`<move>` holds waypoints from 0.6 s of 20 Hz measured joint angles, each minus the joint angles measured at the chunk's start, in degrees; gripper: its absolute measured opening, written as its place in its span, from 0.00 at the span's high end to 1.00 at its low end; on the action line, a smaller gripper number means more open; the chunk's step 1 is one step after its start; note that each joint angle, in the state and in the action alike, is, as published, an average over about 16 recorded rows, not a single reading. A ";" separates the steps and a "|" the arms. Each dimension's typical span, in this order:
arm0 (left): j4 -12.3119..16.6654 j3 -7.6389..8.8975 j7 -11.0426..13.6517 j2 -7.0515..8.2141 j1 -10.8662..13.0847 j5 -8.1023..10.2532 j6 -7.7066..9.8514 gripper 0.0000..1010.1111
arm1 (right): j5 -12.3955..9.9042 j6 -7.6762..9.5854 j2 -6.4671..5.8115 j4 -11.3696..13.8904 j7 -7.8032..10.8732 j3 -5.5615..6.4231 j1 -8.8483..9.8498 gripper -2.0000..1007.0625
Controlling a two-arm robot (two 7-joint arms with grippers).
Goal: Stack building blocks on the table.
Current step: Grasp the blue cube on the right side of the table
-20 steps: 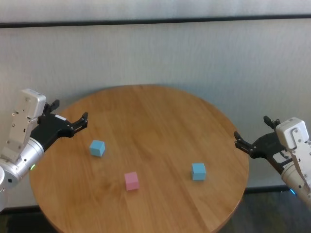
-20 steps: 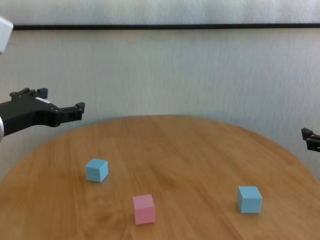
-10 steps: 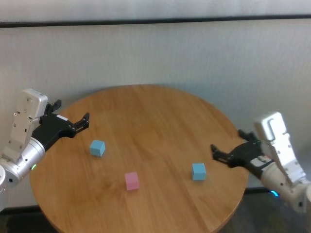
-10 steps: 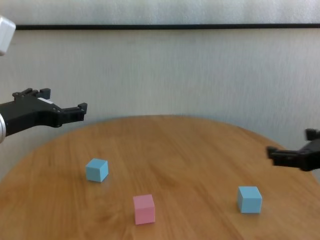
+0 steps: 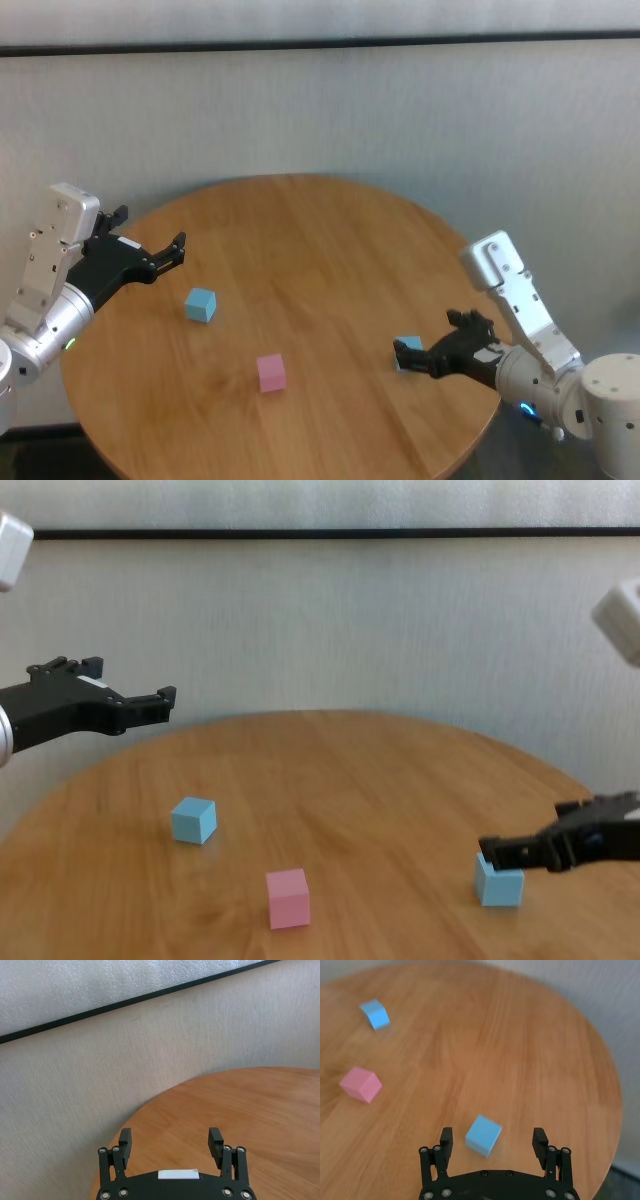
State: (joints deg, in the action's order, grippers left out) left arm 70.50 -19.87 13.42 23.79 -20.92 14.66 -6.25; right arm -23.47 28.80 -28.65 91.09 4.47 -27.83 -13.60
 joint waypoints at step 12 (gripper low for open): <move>-0.09 -0.10 0.10 0.04 -0.07 0.04 -0.06 0.01 | -1.23 11.99 6.60 -1.49 -4.57 2.51 -1.10 0.00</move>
State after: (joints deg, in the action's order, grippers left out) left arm 70.41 -19.96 13.53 23.83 -20.99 14.69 -6.31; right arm -24.69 40.79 -22.06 89.60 -0.10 -25.32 -14.70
